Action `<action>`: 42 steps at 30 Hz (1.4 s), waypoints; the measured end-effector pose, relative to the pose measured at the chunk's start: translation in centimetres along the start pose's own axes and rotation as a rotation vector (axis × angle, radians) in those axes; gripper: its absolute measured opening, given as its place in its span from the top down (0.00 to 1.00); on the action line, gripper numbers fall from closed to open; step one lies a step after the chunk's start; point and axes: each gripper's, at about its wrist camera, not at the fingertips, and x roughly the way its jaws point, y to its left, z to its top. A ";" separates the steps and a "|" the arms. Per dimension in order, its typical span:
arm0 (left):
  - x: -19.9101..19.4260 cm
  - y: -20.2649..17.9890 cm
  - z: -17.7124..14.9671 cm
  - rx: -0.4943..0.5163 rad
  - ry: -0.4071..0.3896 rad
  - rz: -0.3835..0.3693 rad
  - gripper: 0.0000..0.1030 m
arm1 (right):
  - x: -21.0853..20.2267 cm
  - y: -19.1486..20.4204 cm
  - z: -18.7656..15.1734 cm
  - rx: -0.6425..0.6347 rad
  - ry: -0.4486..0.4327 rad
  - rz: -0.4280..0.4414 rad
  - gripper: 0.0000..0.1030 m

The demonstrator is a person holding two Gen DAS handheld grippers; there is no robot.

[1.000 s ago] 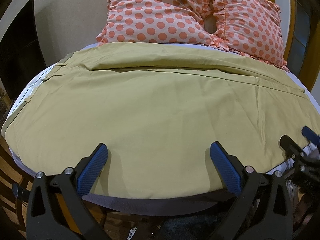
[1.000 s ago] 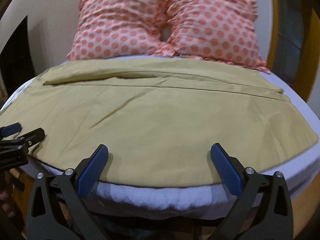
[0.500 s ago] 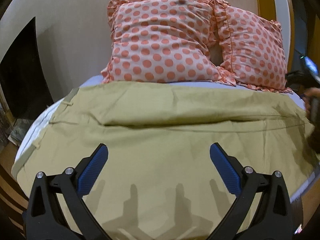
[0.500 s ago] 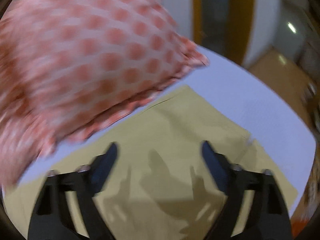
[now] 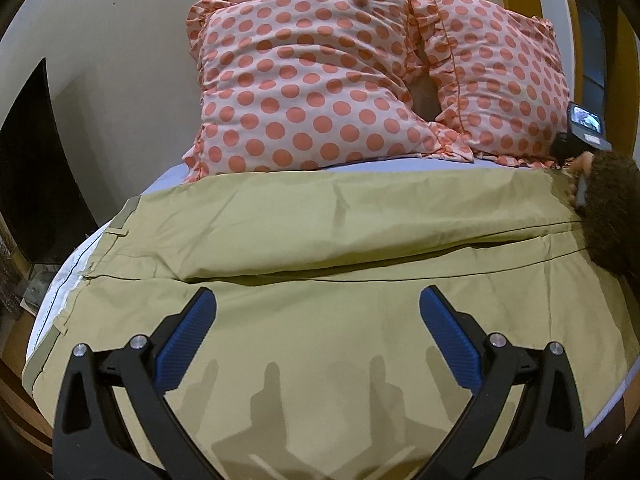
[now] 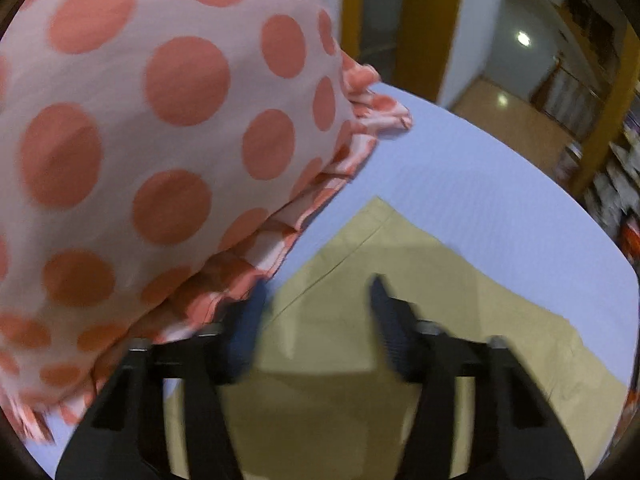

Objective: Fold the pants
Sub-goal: 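Grasp the khaki pant leg hem with the right gripper and lift it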

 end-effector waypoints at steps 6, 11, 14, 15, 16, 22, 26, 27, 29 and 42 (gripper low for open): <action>0.0 1.1 -0.1 -0.052 0.015 0.009 0.02 | 0.7 -3.8 0.1 0.095 -0.009 0.169 0.96; -2.1 2.9 -0.3 -0.077 -0.034 0.028 0.02 | -1.2 -10.1 -0.7 0.303 -0.022 0.492 0.97; -3.5 4.5 -0.4 -0.109 -0.082 -0.006 0.02 | -4.8 -14.4 -2.5 0.307 -0.078 0.649 0.97; -3.7 5.0 -0.3 -0.118 -0.086 -0.020 0.02 | -6.5 -16.1 -3.4 0.308 -0.095 0.704 0.97; -3.9 5.6 -0.2 -0.131 -0.088 -0.040 0.02 | -8.2 -18.0 -4.8 0.312 -0.109 0.752 0.97; -4.3 8.9 1.1 -0.187 -0.131 -0.113 0.02 | -12.8 -27.0 -15.1 0.371 -0.006 0.779 0.97; -2.8 11.3 2.5 -0.258 -0.122 -0.244 0.02 | -11.0 -27.3 -17.2 0.397 0.135 0.775 0.83; -2.3 11.7 2.7 -0.283 -0.105 -0.259 0.02 | -10.9 -27.3 -17.5 0.402 0.145 0.783 0.71; -0.9 12.8 3.0 -0.345 -0.058 -0.291 0.02 | -10.7 -26.7 -17.5 0.401 0.146 0.781 0.57; 9.4 16.5 6.2 -0.566 0.176 -0.312 0.04 | -11.7 -28.9 -16.0 0.459 -0.025 0.906 0.99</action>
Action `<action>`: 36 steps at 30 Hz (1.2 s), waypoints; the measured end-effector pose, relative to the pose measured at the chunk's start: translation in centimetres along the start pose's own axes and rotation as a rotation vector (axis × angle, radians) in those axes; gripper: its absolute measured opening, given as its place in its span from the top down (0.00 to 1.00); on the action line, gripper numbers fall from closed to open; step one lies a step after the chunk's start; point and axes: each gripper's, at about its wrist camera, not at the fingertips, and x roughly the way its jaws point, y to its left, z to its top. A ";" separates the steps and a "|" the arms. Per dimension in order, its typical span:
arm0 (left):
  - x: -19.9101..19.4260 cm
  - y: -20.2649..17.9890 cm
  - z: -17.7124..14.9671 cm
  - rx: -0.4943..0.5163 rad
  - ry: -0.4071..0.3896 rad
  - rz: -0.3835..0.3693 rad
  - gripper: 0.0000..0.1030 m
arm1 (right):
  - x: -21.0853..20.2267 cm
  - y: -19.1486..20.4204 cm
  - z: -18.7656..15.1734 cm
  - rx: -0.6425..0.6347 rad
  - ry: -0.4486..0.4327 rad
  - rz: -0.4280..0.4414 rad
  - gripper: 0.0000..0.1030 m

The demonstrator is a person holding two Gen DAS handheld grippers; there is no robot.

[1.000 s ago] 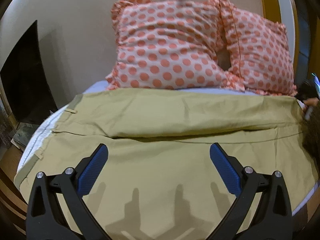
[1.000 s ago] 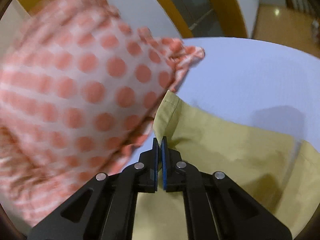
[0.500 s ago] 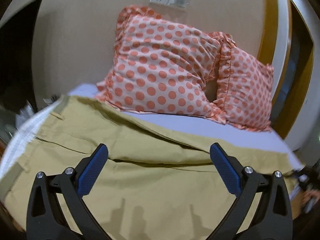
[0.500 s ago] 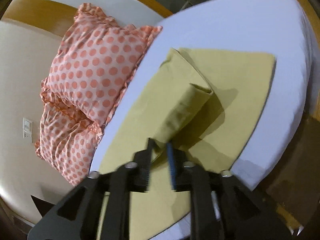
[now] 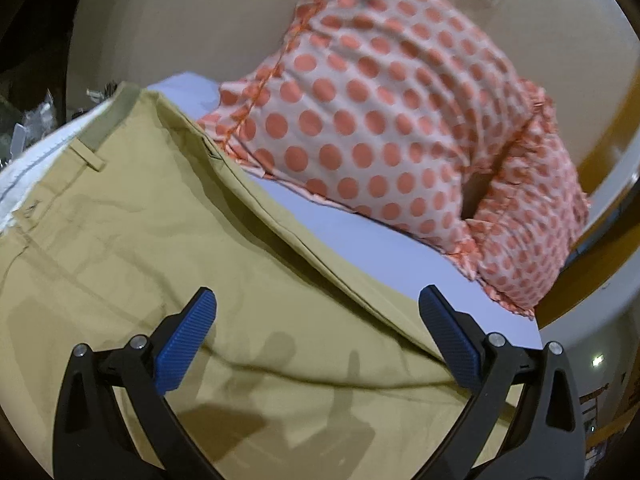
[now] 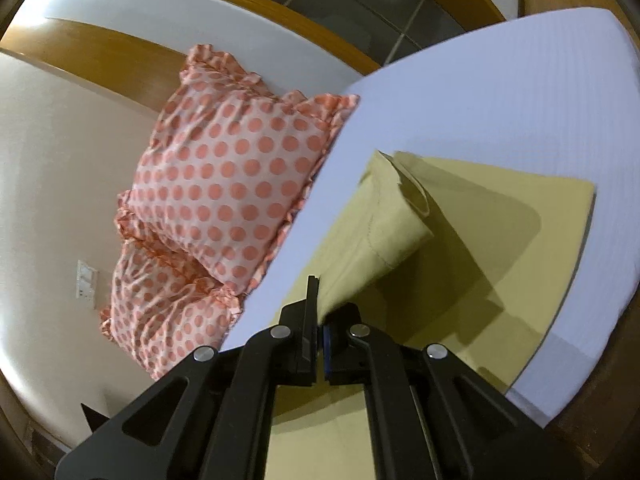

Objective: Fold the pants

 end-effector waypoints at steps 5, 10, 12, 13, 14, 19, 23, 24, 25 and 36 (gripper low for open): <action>4.1 -0.5 2.0 0.027 0.065 0.081 0.17 | -0.4 0.2 0.0 0.005 -0.005 0.024 0.99; 9.6 0.9 3.6 -0.019 0.182 0.155 0.92 | -0.2 0.2 0.1 0.001 -0.005 0.036 0.99; 9.1 2.0 3.5 -0.086 0.149 0.096 0.94 | -0.1 0.6 0.1 -0.005 -0.006 0.037 0.99; 8.0 2.2 3.2 -0.096 0.121 0.076 0.95 | -0.1 0.8 0.2 -0.010 -0.009 0.036 0.99; 5.9 1.8 2.7 -0.069 0.078 0.070 0.95 | -0.3 1.0 0.4 -0.012 -0.013 0.037 0.99; -6.0 0.2 -3.8 0.061 -0.108 0.044 0.94 | -3.2 1.5 1.1 -0.048 -0.079 0.024 0.99; -11.7 2.1 -12.0 0.041 -0.124 0.058 0.93 | -4.7 -0.7 0.7 -0.034 -0.082 -0.040 0.99; -12.3 2.8 -13.9 0.019 -0.111 0.062 0.93 | -4.6 -1.1 0.6 -0.030 -0.077 -0.055 0.99; -12.5 3.3 -15.3 -0.001 -0.099 0.066 0.93 | -4.5 -1.6 0.4 -0.020 -0.069 -0.070 0.99; -13.3 4.4 -21.1 -0.010 -0.122 0.072 0.88 | -5.5 -2.6 -0.1 -0.090 -0.096 -0.253 0.68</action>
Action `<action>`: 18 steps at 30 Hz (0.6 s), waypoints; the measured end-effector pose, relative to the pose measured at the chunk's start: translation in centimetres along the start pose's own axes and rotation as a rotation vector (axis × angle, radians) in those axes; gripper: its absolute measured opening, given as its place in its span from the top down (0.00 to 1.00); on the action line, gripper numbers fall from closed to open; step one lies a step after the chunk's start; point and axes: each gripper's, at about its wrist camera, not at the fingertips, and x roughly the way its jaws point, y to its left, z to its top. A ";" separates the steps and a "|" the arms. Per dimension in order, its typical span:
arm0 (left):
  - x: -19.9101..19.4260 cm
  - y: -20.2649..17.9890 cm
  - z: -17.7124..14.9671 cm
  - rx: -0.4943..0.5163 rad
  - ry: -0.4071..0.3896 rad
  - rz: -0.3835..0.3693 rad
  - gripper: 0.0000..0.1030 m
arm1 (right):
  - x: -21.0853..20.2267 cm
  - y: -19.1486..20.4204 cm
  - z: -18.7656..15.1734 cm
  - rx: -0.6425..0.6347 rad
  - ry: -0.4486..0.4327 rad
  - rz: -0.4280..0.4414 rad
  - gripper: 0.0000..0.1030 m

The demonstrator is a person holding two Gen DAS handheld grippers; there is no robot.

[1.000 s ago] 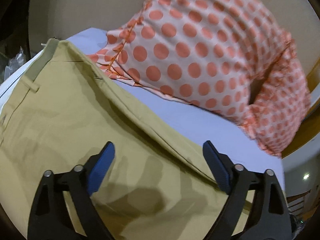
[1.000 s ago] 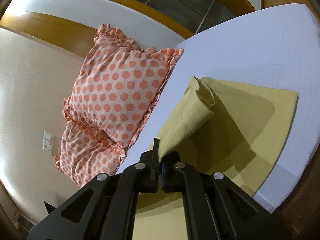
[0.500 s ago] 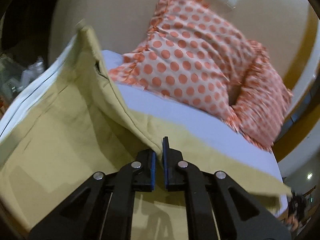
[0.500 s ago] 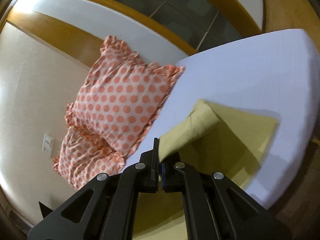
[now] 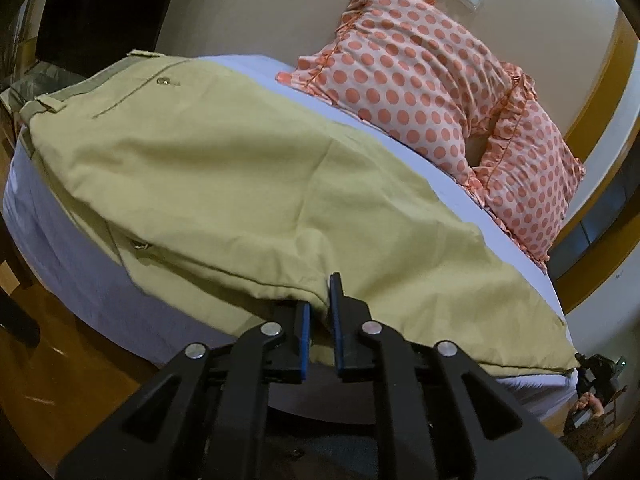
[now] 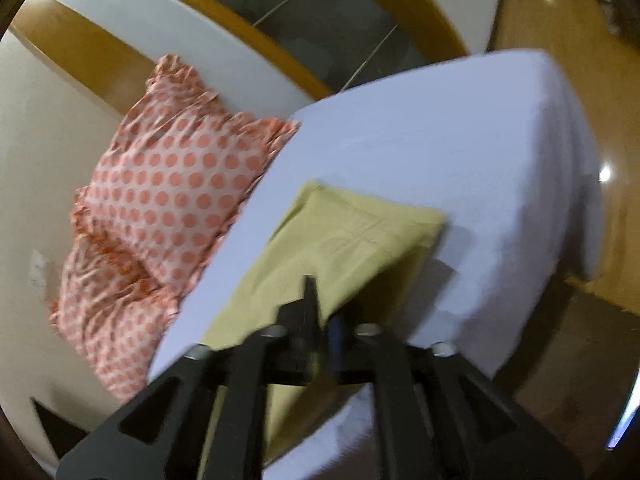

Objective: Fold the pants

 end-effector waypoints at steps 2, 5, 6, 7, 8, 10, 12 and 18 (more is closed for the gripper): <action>-0.5 0.1 -0.4 0.004 -0.016 -0.011 0.77 | -1.5 -0.5 0.1 -0.010 -0.088 -0.042 0.36; -1.5 0.2 -0.9 0.014 -0.052 -0.012 0.62 | -1.6 -1.3 0.2 -0.029 -0.116 -0.087 0.36; -1.8 0.3 -1.1 0.016 -0.061 -0.007 0.59 | -1.2 -1.7 0.1 -0.025 -0.103 -0.083 0.36; -2.1 0.5 -1.3 0.015 -0.070 0.001 0.55 | -0.8 -1.8 0.0 -0.022 -0.091 -0.075 0.38; -2.4 0.8 -1.4 0.012 -0.079 0.007 0.52 | -0.7 -1.7 -0.3 -0.042 -0.101 -0.061 0.38; -3.0 1.6 -1.7 -0.007 -0.091 0.006 0.52 | -0.4 -1.1 -0.8 -0.070 -0.089 -0.032 0.40; -3.5 2.6 -1.8 -0.032 -0.104 -0.002 0.49 | 0.5 -0.2 -1.6 -0.108 -0.059 0.019 0.45; -4.1 4.0 -1.9 -0.042 -0.123 -0.023 0.39 | 1.6 0.7 -2.7 -0.188 -0.056 0.115 0.97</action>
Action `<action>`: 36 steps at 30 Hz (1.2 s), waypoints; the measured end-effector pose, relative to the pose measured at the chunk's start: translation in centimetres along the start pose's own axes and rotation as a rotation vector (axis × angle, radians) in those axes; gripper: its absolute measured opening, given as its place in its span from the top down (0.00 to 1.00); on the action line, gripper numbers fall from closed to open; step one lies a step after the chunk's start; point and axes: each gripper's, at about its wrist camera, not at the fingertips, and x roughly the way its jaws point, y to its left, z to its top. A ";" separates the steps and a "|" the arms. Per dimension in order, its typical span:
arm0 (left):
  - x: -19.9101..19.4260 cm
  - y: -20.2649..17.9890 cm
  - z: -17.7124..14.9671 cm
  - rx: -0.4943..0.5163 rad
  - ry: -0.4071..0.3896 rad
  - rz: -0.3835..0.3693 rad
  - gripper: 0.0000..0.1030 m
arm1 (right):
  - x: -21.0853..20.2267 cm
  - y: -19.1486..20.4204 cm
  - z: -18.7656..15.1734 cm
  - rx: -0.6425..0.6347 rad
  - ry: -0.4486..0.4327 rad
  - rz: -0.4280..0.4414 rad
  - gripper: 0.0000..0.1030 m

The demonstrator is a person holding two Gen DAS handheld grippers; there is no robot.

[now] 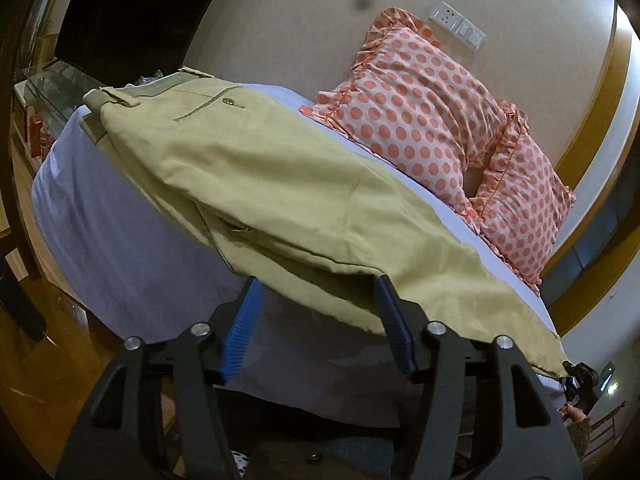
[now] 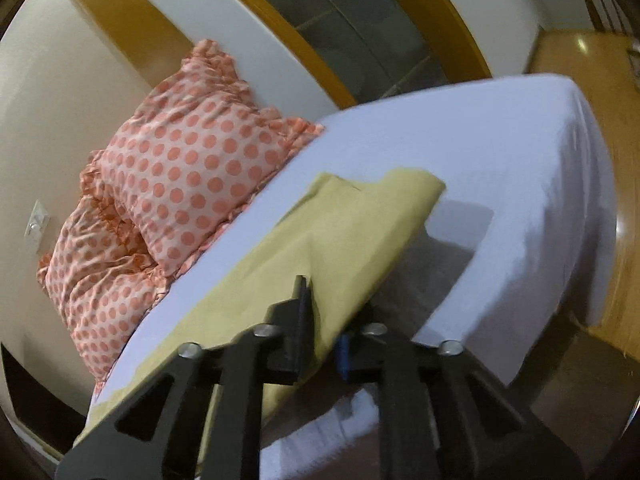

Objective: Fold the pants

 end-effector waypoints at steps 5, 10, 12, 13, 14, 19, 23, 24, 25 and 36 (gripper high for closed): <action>-0.2 0.3 -0.2 0.033 -0.007 -0.031 0.25 | 0.0 8.0 -0.3 -0.185 -0.007 0.168 0.96; -0.2 0.0 -1.2 0.076 -0.003 -0.079 0.20 | 2.4 20.9 -5.5 -0.361 0.172 0.489 0.96; 0.0 -0.4 -1.6 0.103 0.000 -0.083 0.18 | 3.2 25.7 -9.4 -0.452 0.283 0.591 0.96; 0.2 -0.6 -1.7 0.115 0.002 -0.082 0.17 | 3.7 27.9 -11.5 -0.511 0.350 0.627 0.96; 0.4 -0.7 -1.8 0.121 0.005 -0.087 0.16 | 4.3 30.4 -14.5 -0.601 0.450 0.641 0.96; 1.1 -0.7 -1.9 0.105 0.013 -0.159 0.13 | 4.1 33.6 -21.0 -0.818 0.602 0.610 0.39; 1.9 -0.7 -1.6 0.103 0.008 -0.183 0.12 | 3.6 31.9 -18.5 -0.716 0.535 0.618 0.23; 2.3 -0.7 -1.4 0.093 0.011 -0.191 0.11 | 3.8 31.4 -17.9 -0.695 0.527 0.603 0.22; 2.6 -0.5 -1.3 0.081 0.014 -0.198 0.11 | 3.9 31.1 -17.7 -0.683 0.524 0.592 0.22; 3.8 1.4 0.0 -0.038 0.010 -0.158 0.10 | 4.2 30.3 -18.5 -0.643 0.562 0.597 0.21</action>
